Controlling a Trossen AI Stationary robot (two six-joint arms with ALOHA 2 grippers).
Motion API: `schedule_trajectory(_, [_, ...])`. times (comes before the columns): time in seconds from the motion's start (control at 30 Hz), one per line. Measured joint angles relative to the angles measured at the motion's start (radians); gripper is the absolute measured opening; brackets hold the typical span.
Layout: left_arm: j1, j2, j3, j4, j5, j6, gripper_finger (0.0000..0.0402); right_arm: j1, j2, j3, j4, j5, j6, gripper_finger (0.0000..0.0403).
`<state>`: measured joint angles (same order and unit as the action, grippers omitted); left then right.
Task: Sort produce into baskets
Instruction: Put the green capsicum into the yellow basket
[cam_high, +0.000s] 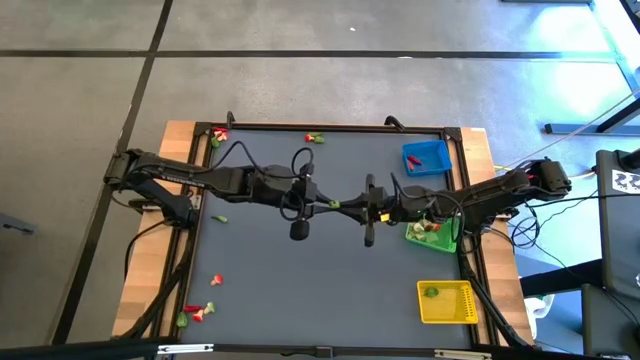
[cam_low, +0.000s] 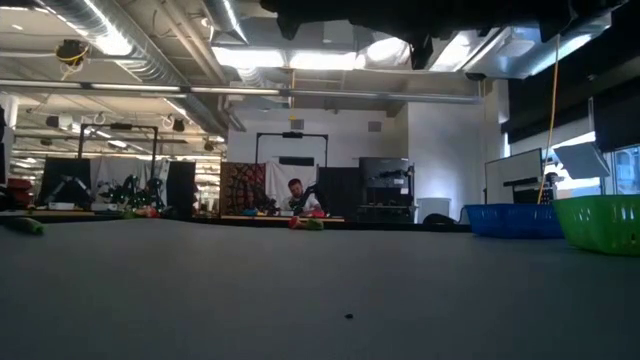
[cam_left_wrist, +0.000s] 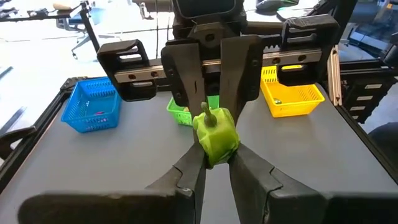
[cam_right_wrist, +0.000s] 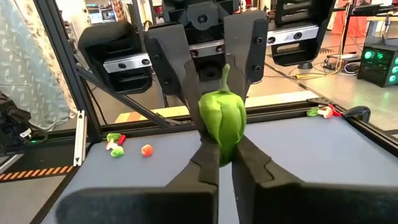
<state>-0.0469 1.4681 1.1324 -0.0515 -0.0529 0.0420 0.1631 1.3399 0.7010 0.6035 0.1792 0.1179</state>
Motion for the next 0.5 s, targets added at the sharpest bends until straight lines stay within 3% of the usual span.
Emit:
schedule_trajectory(0.1, [-0.002,0.0,0.0,0.001,0.0,0.01,0.0074,0.0,0.0,0.0,-0.001,-0.004,-0.011,0.0018])
schedule_trajectory(0.33, [-0.003,0.001,0.0,0.003,-0.001,0.028,0.0147,0.0,-0.011,0.0,-0.037,-0.005,-0.023,0.0017])
schedule_trajectory(0.5, [-0.01,-0.005,0.0,-0.074,-0.003,0.032,0.0168,0.025,-0.057,0.001,-0.132,-0.018,-0.047,0.0018])
